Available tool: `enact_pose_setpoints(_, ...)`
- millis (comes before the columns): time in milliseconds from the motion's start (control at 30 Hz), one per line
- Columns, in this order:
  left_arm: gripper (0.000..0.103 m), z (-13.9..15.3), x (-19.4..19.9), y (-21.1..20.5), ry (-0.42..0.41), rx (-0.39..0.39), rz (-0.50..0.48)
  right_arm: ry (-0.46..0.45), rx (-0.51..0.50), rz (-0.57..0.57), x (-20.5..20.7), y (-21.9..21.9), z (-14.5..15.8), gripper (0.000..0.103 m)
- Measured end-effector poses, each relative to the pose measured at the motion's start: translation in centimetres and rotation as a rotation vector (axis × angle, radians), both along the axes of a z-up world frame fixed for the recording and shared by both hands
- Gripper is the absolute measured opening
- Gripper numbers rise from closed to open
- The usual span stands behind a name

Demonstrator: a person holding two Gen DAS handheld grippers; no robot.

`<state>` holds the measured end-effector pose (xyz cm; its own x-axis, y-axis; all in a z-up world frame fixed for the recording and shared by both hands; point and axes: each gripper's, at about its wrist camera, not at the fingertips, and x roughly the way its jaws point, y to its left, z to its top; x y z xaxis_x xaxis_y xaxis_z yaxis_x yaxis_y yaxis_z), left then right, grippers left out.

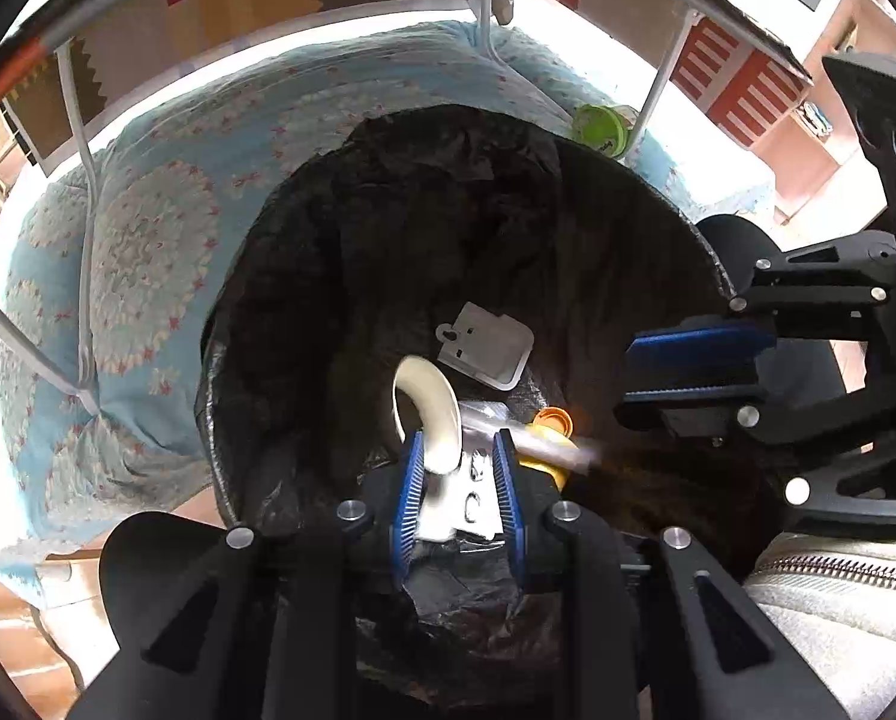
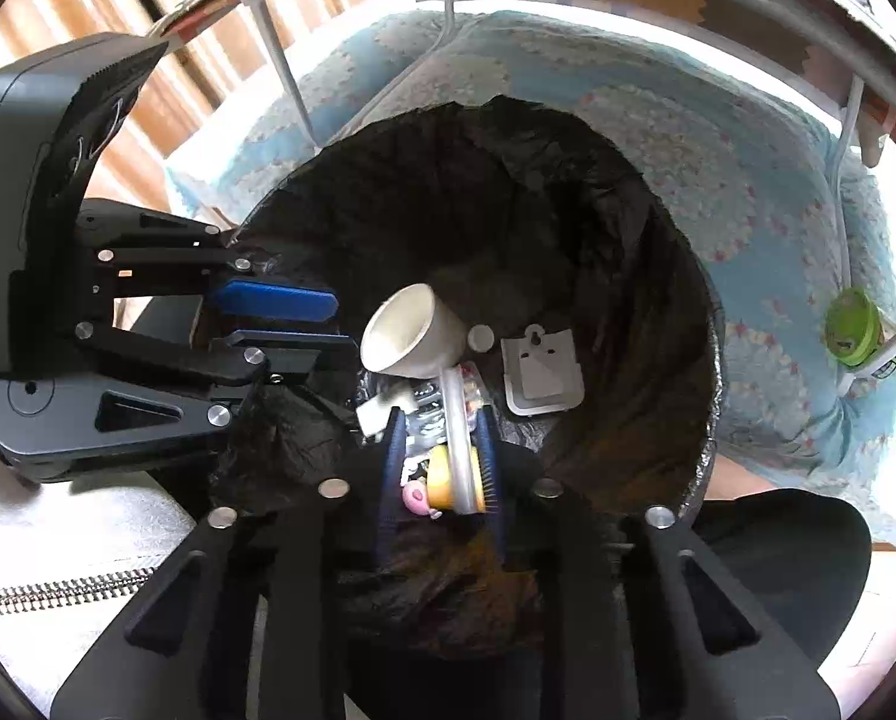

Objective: Collect trash

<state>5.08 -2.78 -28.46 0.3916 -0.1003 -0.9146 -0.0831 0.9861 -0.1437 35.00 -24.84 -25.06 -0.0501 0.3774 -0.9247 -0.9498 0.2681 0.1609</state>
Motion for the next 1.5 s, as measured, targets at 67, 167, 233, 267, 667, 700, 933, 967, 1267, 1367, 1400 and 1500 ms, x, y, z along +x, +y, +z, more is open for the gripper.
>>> enact_pose_setpoints(67,0.024,0.3,-0.2,0.1,-0.003,-0.004,0.004,0.001,0.004,-0.002,0.0,-0.1,0.3,0.026)
enact_pose_setpoints(167,0.024,1.1,-0.4,0.0,-0.015,-0.015,0.002,0.012,0.004,-0.006,0.0,-0.3,0.7,0.026)
enact_pose_setpoints(233,0.024,1.7,-0.7,-0.1,-0.026,-0.019,0.0,0.027,0.009,-0.012,-0.1,-0.6,1.3,0.028)
enact_pose_setpoints(267,0.024,2.1,-0.8,-0.1,-0.032,-0.023,-0.002,0.03,0.011,-0.013,0.0,-0.7,1.5,0.03)
enact_pose_setpoints(667,0.068,8.1,-3.1,-0.2,-0.148,-0.089,-0.029,0.082,0.063,-0.048,-0.3,-2.5,6.5,0.065)
enact_pose_setpoints(700,0.072,8.5,-3.3,-0.3,-0.152,-0.085,-0.025,0.083,0.066,-0.047,-0.4,-2.6,6.8,0.066)
enact_pose_setpoints(933,0.085,11.2,-4.3,-0.8,-0.183,-0.064,-0.026,0.096,0.068,-0.054,-1.2,-3.5,8.7,0.071)
enact_pose_setpoints(967,0.085,11.3,-4.4,-0.8,-0.182,-0.063,-0.024,0.098,0.066,-0.057,-1.2,-3.6,8.9,0.072)
enact_pose_setpoints(1267,0.085,12.2,-4.9,-1.2,-0.181,-0.067,-0.02,0.101,0.051,-0.073,-1.4,-4.3,9.9,0.072)
enact_pose_setpoints(1367,0.085,12.2,-4.9,-1.2,-0.182,-0.071,-0.018,0.101,0.051,-0.072,-1.3,-4.3,9.9,0.072)
enact_pose_setpoints(1400,0.085,12.1,-4.9,-1.2,-0.181,-0.072,-0.018,0.101,0.051,-0.072,-1.4,-4.4,9.8,0.072)
enact_pose_setpoints(1500,0.085,12.0,-4.9,-1.1,-0.179,-0.083,-0.016,0.103,0.051,-0.072,-1.3,-4.4,9.8,0.072)
